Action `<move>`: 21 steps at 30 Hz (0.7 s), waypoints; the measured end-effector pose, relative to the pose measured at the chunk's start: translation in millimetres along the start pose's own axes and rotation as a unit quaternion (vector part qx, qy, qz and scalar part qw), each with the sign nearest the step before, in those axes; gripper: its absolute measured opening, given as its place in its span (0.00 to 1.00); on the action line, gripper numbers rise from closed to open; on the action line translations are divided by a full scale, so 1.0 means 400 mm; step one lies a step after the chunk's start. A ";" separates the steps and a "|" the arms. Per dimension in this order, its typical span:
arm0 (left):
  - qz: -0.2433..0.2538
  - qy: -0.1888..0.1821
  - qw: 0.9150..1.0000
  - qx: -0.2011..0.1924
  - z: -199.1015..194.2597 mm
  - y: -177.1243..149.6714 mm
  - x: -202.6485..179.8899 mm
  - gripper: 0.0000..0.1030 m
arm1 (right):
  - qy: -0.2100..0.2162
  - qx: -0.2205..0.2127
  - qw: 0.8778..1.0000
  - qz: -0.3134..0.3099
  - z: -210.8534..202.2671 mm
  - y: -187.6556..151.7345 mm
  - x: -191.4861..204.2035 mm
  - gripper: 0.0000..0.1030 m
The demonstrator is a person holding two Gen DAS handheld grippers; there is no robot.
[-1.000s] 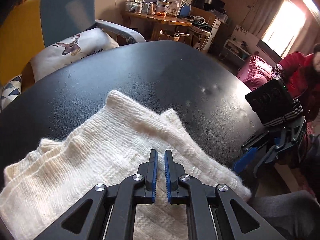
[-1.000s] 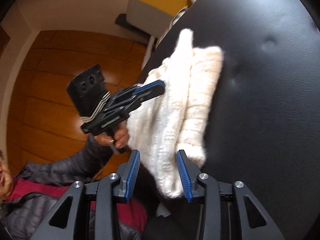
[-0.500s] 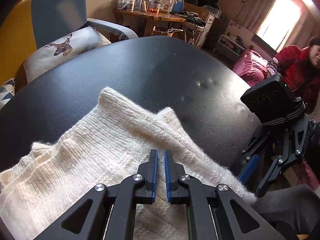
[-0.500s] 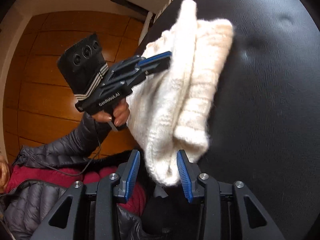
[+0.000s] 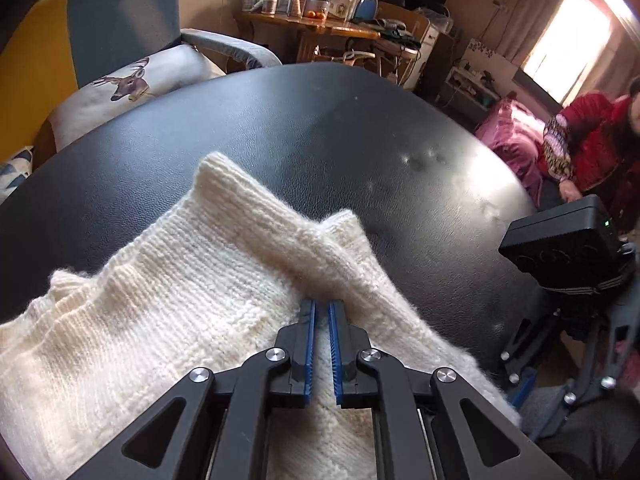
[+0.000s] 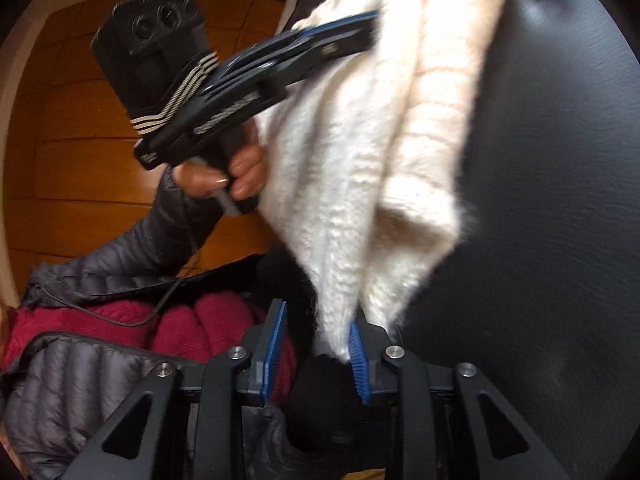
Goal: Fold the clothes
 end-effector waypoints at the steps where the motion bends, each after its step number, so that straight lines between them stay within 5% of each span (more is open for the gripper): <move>1: -0.012 -0.006 1.000 -0.009 -0.027 -0.002 0.010 0.09 | -0.018 -0.017 1.000 -0.004 -0.026 0.000 0.011 0.35; 4: -0.046 -0.015 0.998 -0.045 -0.118 -0.014 0.054 0.20 | -0.085 -0.107 0.991 -0.016 -0.130 0.019 0.048 0.37; 7: -0.066 0.009 0.996 -0.061 -0.169 -0.038 0.122 0.22 | -0.181 -0.181 0.966 -0.015 -0.183 0.076 0.066 0.38; 11: -0.096 0.031 0.993 -0.065 -0.198 -0.075 0.201 0.22 | -0.214 -0.241 0.946 0.021 -0.165 0.190 0.019 0.39; 15: -0.102 0.030 0.992 -0.074 -0.217 -0.093 0.217 0.22 | -0.212 -0.234 0.947 0.057 -0.127 0.306 -0.064 0.39; 17: -0.092 0.023 0.993 -0.076 -0.222 -0.092 0.201 0.23 | -0.259 -0.184 0.946 0.062 -0.091 0.342 -0.095 0.38; 21: -0.048 0.063 0.994 -0.070 -0.191 -0.080 0.178 0.25 | -0.308 -0.174 0.935 0.016 -0.084 0.351 -0.043 0.07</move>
Point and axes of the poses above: each gripper's, at about its wrist camera, not at the fingertips, and z roughly the way its jaws point, x to its left, y to its top, the point moved 3 cm from there along z, roughly the way its jaws point, and after that the axes turned 10 degrees about -z, right-handed, at the moved point
